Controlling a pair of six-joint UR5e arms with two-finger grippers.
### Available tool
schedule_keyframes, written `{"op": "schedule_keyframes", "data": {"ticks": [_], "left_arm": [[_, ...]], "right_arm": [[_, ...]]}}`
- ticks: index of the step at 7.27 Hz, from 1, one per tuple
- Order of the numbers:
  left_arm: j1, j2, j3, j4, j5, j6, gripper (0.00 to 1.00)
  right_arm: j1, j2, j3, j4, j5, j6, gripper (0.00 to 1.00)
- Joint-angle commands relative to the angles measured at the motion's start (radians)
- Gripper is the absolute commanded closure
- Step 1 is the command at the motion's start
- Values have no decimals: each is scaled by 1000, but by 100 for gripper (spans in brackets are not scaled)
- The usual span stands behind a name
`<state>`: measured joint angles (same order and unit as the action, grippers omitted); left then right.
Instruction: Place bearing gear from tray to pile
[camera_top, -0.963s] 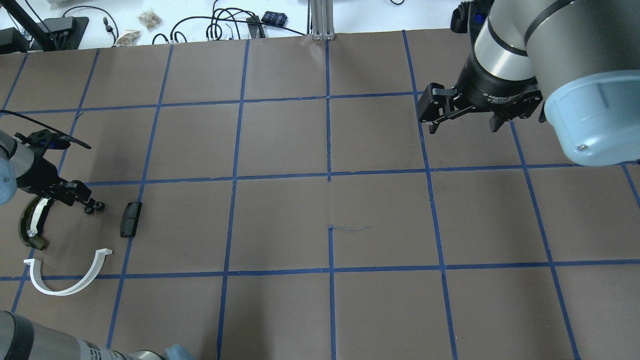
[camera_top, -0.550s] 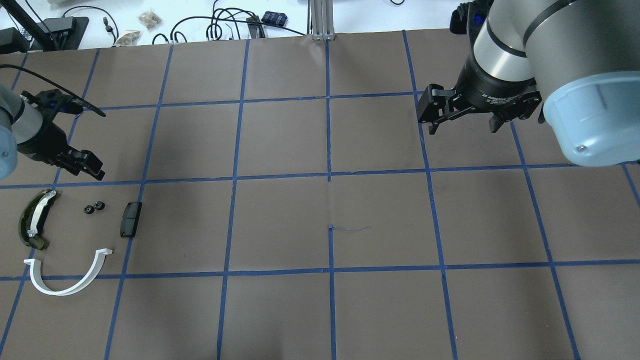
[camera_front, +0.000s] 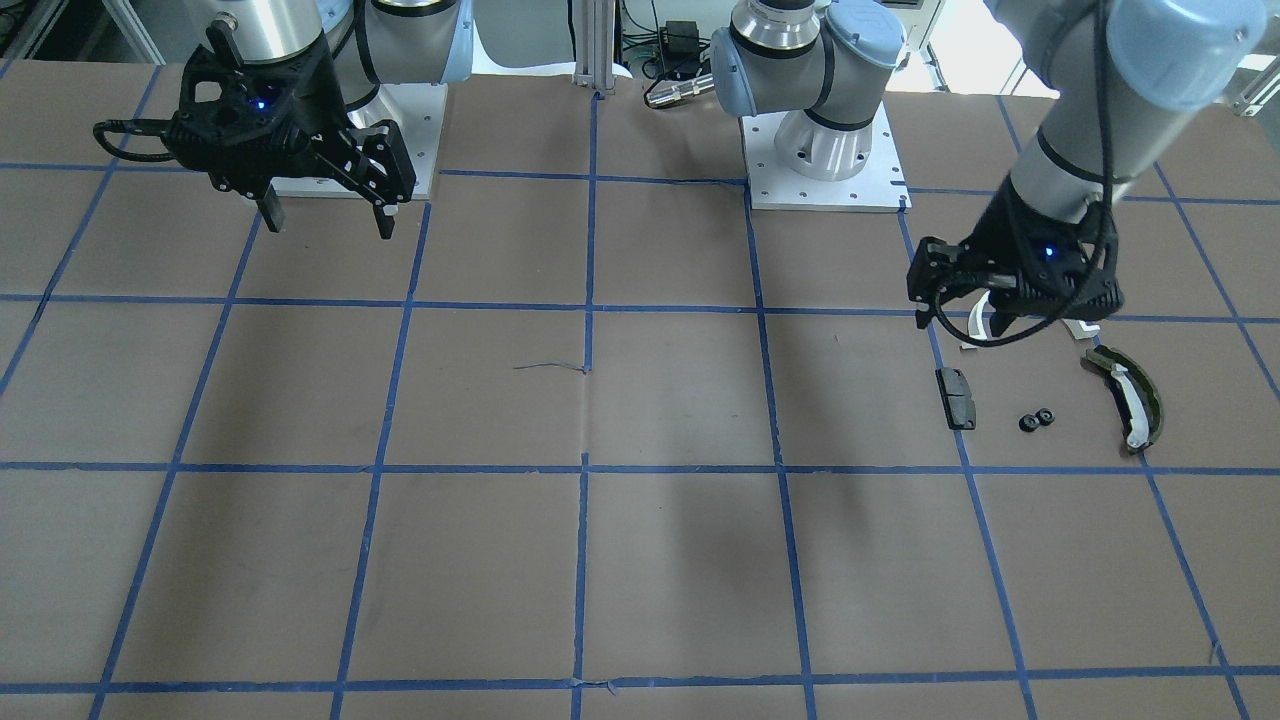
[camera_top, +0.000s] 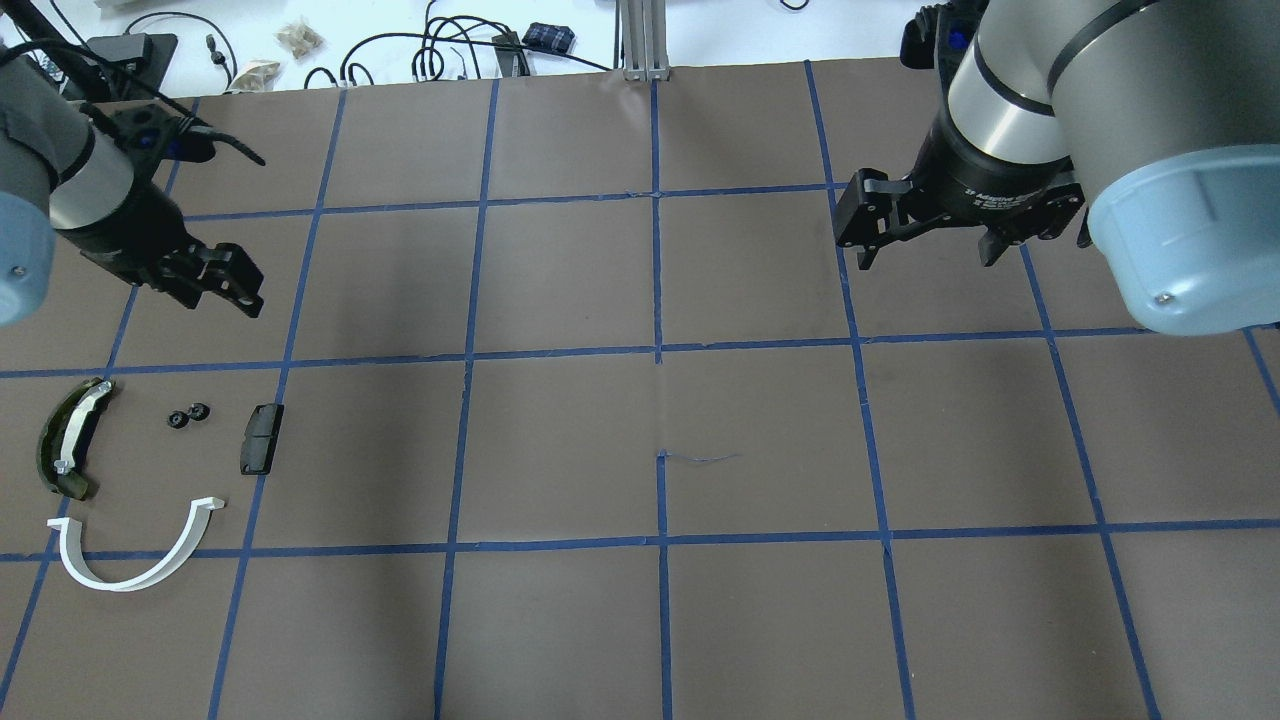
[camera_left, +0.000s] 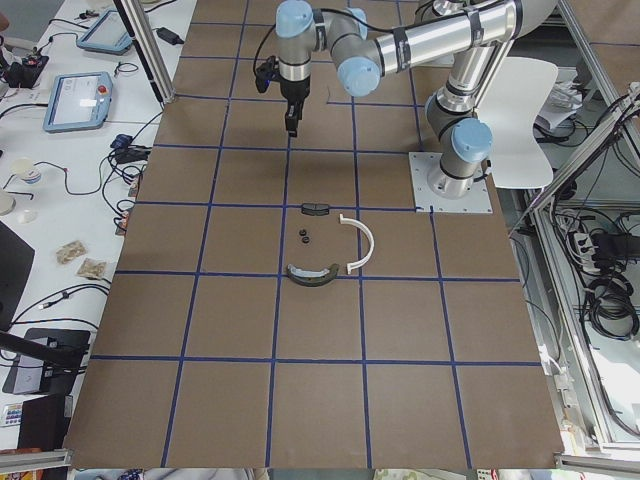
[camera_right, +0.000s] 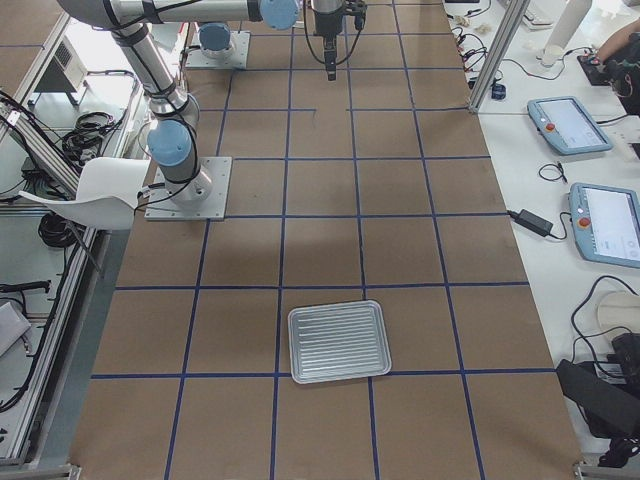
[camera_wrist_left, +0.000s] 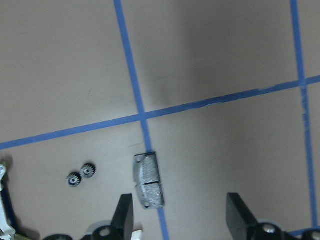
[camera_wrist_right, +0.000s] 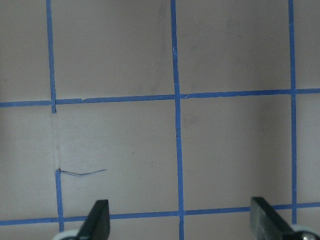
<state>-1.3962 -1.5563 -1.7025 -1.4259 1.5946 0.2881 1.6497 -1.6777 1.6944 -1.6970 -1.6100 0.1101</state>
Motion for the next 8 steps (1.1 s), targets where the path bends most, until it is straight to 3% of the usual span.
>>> {"op": "schedule_keyframes", "data": {"ticks": [1, 4, 8], "left_arm": [[-93, -2, 197, -242, -8, -150, 20], [-179, -8, 247, -259, 2, -275, 14], [-187, -5, 202, -214, 4, -267, 13]], "right_arm": [[-1, 1, 2, -1, -1, 0, 0], [-1, 1, 2, -6, 1, 0, 0], [-1, 3, -2, -6, 1, 0, 0]]}}
